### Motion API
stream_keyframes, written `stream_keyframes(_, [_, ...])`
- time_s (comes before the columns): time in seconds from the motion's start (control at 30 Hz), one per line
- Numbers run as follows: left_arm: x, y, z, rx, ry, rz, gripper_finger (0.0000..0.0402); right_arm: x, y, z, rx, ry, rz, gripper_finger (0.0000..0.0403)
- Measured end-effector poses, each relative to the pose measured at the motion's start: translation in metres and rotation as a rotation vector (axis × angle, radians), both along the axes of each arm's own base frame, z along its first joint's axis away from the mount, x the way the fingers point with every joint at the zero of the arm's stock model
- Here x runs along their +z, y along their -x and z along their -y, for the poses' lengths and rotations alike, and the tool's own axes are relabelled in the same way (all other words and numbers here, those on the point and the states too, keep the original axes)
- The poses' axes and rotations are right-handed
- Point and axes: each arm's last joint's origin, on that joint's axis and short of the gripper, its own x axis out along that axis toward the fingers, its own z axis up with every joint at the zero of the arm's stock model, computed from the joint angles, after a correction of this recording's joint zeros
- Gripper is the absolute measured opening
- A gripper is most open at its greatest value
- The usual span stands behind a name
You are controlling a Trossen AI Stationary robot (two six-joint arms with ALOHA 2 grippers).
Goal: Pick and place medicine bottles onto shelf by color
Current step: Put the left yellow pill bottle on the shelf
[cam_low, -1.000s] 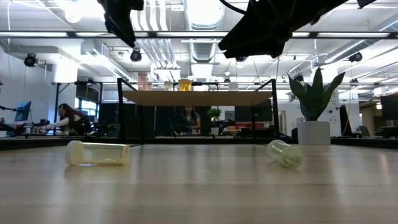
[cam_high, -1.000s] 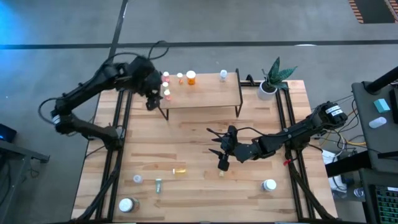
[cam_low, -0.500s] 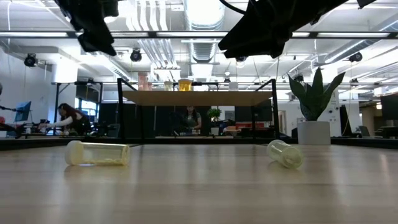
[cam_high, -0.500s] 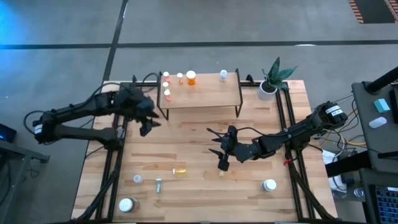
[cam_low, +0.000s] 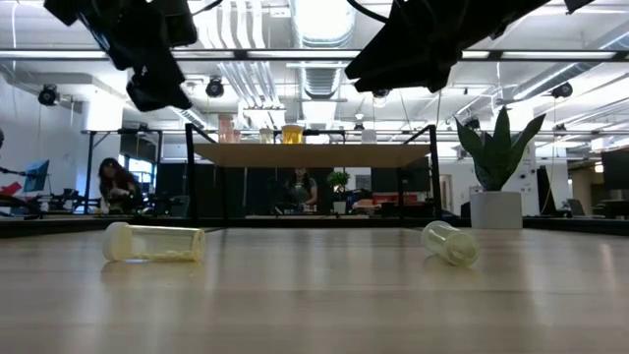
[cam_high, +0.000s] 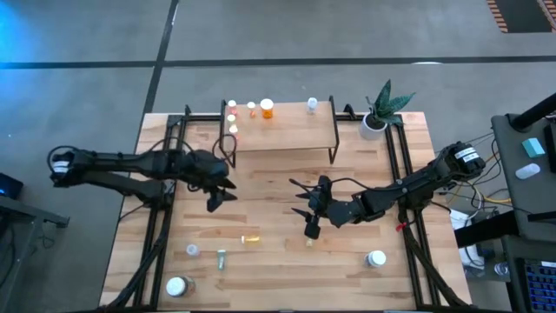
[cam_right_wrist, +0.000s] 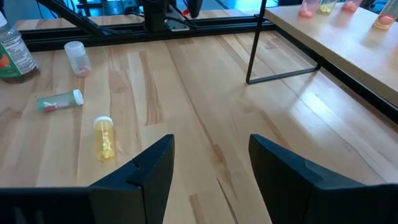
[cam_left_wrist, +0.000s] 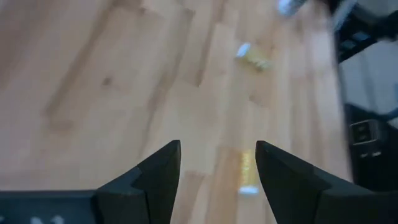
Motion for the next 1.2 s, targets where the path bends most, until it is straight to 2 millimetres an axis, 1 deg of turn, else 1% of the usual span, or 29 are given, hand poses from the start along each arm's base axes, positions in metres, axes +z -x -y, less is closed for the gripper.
stream_keyframes(0.07, [-0.005,-0.004,0.005,-0.020,0.023,0.025,0.0192,0.000,0.000,0.000,0.000,0.001,-0.002,0.0199])
stream_keyframes(0.17, [-0.009,-0.009,0.014,-0.050,0.042,0.015,0.0192,-0.001,0.000,0.000,0.001,0.002,-0.006,0.0199])
stream_keyframes(0.3, [-0.007,-0.014,0.025,-0.079,0.074,-0.002,0.0192,-0.001,0.000,0.000,0.002,0.006,-0.007,0.0199])
stream_keyframes(0.37, [-0.006,-0.016,0.033,-0.107,0.074,-0.005,0.0192,-0.001,0.000,0.000,0.002,0.006,-0.007,0.0199])
stream_keyframes(0.47, [-0.011,-0.019,0.046,-0.135,0.038,-0.030,0.0192,-0.001,0.000,0.000,0.001,0.005,-0.007,0.0199])
stream_keyframes(0.6, [-0.035,-0.020,0.066,-0.149,0.015,-0.136,0.0192,0.000,0.000,0.000,0.001,0.003,-0.006,0.0199])
stream_keyframes(0.73, [-0.057,-0.026,0.084,-0.151,-0.001,-0.221,0.0192,-0.001,0.000,0.000,0.001,0.002,-0.006,0.0199])
stream_keyframes(0.9, [-0.081,-0.039,0.104,-0.168,-0.021,-0.213,0.0192,0.000,0.000,0.000,-0.003,-0.008,-0.003,0.0199])
stream_keyframes(1.03, [-0.094,-0.045,0.112,-0.179,-0.034,-0.225,0.0192,-0.001,0.001,-0.001,0.000,-0.009,-0.003,0.0199])
stream_keyframes(1.2, [-0.109,-0.046,0.111,-0.159,-0.078,-0.283,0.0192,-0.001,0.001,-0.003,0.008,-0.013,-0.003,0.0199])
